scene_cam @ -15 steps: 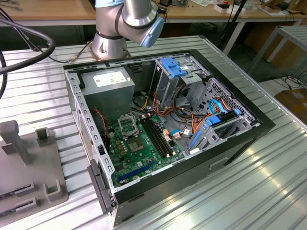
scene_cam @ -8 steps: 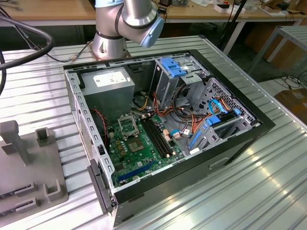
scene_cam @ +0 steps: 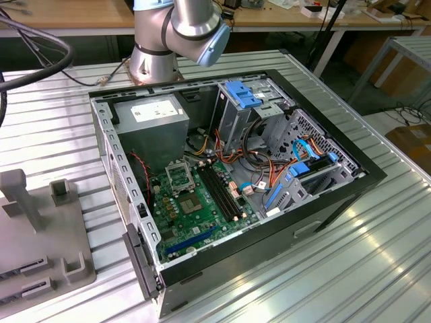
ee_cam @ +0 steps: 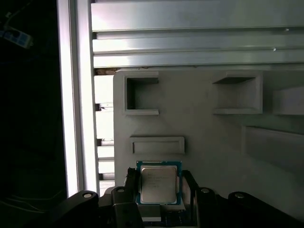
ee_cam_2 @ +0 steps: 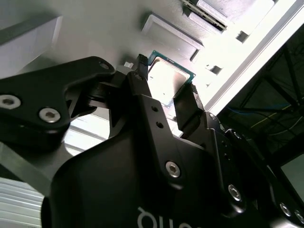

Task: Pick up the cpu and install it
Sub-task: 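Pick up the cpu and move it towards the insertion slot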

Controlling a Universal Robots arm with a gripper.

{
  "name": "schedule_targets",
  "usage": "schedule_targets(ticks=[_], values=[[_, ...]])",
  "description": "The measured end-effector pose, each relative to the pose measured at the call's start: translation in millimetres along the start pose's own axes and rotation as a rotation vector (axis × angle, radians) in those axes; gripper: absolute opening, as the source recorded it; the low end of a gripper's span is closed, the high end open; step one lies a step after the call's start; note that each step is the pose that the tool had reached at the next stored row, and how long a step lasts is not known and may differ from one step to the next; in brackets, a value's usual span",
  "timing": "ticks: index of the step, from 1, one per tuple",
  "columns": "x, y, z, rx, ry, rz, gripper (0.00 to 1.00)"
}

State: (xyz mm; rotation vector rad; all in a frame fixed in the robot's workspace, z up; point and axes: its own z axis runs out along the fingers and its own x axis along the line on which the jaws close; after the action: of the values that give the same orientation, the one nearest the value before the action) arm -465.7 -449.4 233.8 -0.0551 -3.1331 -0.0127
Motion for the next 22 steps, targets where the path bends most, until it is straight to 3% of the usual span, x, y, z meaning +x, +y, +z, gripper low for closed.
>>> schedule_targets(ticks=[3,9,22], values=[[0.1,0.0,-6.2,0.0000,0.0001,0.000,0.47],[0.1,0.1,-11.4,0.0001,0.0001,0.000,0.47],[0.2,0.1,-18.3,0.0000,0.0001,0.000,0.47]])
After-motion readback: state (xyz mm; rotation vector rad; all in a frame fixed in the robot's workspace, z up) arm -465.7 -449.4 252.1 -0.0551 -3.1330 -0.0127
